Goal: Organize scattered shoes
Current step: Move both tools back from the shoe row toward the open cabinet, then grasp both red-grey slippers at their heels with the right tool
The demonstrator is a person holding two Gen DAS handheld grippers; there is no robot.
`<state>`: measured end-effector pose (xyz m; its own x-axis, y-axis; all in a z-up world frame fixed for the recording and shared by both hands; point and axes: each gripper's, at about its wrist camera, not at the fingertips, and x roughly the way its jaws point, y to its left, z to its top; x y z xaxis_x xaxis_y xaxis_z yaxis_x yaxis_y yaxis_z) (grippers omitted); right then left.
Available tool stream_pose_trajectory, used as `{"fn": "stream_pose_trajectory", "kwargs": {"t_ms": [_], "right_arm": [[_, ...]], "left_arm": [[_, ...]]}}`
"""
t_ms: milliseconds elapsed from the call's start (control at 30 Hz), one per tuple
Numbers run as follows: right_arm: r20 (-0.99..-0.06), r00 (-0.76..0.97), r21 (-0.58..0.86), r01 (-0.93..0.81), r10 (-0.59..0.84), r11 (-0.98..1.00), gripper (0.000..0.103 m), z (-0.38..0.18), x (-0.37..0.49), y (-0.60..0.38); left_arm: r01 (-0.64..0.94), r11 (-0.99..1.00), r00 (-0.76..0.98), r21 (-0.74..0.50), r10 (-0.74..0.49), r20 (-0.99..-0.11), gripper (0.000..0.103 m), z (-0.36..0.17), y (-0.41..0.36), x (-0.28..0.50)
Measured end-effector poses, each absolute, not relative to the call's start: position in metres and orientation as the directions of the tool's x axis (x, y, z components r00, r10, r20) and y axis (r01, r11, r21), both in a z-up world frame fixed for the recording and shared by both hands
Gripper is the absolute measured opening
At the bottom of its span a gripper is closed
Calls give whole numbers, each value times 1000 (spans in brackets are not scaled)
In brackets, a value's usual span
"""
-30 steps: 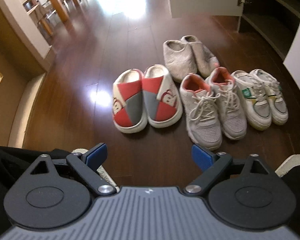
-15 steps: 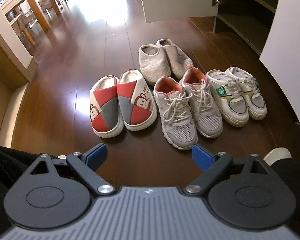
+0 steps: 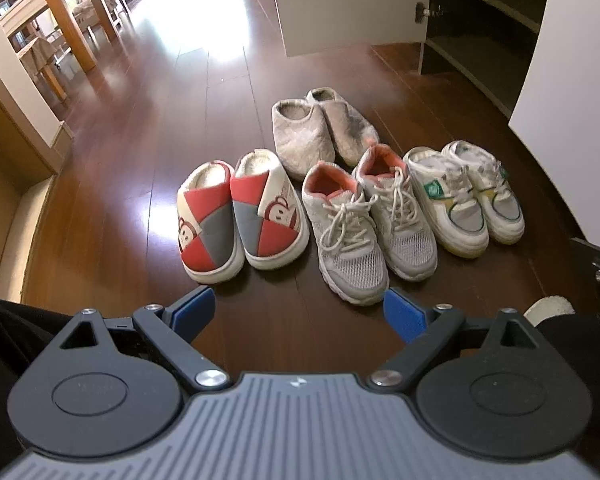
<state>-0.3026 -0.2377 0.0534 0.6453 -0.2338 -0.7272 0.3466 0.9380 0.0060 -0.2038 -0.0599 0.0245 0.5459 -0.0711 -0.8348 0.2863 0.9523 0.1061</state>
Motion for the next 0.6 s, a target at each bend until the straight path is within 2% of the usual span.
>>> {"fn": "stream_pose_trajectory", "kwargs": {"t_ms": [100, 167, 233, 367, 433, 500, 600], "right_arm": [[-641, 738, 63, 326, -213, 943, 102, 88, -305, -238], [-548, 820, 111, 267, -165, 957, 102, 125, -305, -240], [-457, 880, 132, 207, -126, 969, 102, 161, -302, -244], [-411, 908, 152, 163, -88, 975, 102, 194, -267, -258], [-387, 919, 161, 141, -68, 977, 102, 210, -250, -264], [-459, 888, 200, 104, -1, 974, 102, 195, -221, -268], [-607, 793, 219, 95, 59, 971, 95, 150, -169, -260]], "left_arm": [[233, 968, 590, 91, -66, -805, 93, 54, -35, -189], [212, 972, 630, 99, -58, -774, 93, 81, -17, -175], [197, 968, 690, 154, -26, -723, 94, 108, -3, -161], [160, 955, 768, 248, 37, -639, 97, 142, 20, -128], [168, 952, 750, 255, 45, -660, 97, 138, 27, -106], [178, 949, 728, 260, 51, -684, 97, 132, 35, -84], [191, 942, 678, 277, 78, -731, 97, 108, 44, -46]]}}
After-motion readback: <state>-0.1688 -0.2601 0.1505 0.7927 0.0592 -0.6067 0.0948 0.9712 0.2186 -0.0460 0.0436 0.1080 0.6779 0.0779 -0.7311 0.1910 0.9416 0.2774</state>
